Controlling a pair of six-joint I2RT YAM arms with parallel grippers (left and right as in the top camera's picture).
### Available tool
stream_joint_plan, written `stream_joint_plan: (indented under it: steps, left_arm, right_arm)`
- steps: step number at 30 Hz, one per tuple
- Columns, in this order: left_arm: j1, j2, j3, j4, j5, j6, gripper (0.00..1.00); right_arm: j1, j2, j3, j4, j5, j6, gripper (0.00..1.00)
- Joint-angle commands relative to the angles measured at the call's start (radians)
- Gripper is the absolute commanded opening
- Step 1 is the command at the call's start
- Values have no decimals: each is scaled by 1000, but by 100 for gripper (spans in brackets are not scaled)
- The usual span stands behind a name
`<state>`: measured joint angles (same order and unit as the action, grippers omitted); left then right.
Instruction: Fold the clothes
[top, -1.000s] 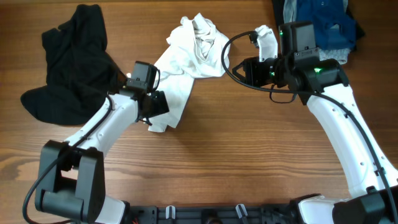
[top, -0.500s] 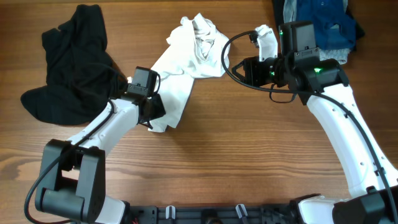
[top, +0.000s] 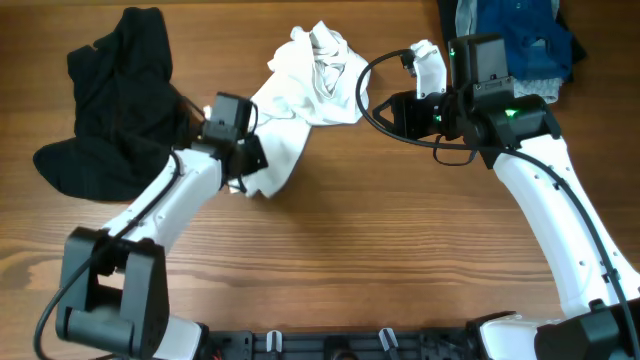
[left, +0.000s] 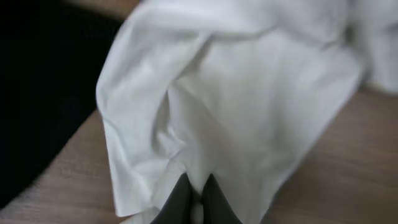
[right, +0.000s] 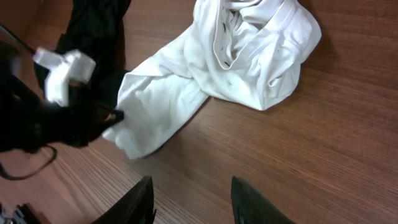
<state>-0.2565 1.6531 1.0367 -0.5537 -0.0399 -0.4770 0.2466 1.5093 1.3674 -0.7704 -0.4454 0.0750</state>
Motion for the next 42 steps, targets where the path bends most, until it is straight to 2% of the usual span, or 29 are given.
stream_joint_plan:
  steps: [1, 6, 10, 16, 19, 23, 25, 27, 34, 40, 42]
  left_arm:
    - [-5, -119, 165, 1, 22, 2, 4]
    - [-37, -191, 255, 41, 24, 2, 4]
    - [-60, -216, 262, 100, 24, 1, 4]
    - [-69, -217, 262, 108, 37, -3, 4]
    - [-69, -217, 262, 110, 44, -3, 4]
    - [-69, -217, 262, 113, 47, -3, 4]
    - [-69, -217, 262, 115, 50, -3, 4]
    - [-69, -217, 262, 117, 50, -3, 4]
    - [-69, -217, 262, 116, 50, -3, 4]
    - [-69, -217, 262, 116, 50, -3, 4]
    - [-69, -217, 262, 116, 50, -3, 4]
  right_arm:
    - [20, 21, -2, -2, -27, 34, 40]
    - [75, 45, -29, 36, -48, 67, 40]
    - [117, 47, -46, 109, -54, 114, 40]
    - [156, 50, -47, 240, -54, 197, 44]
    - [164, 61, -47, 279, -54, 255, 52]
    - [168, 91, -48, 307, -86, 323, 74]
    - [169, 116, -48, 339, -134, 351, 81]
    - [169, 149, -48, 379, -169, 401, 83]
    - [168, 243, -48, 575, -278, 631, 83]
    - [169, 254, -48, 747, -300, 752, 82]
    - [169, 254, -48, 768, -300, 783, 74]
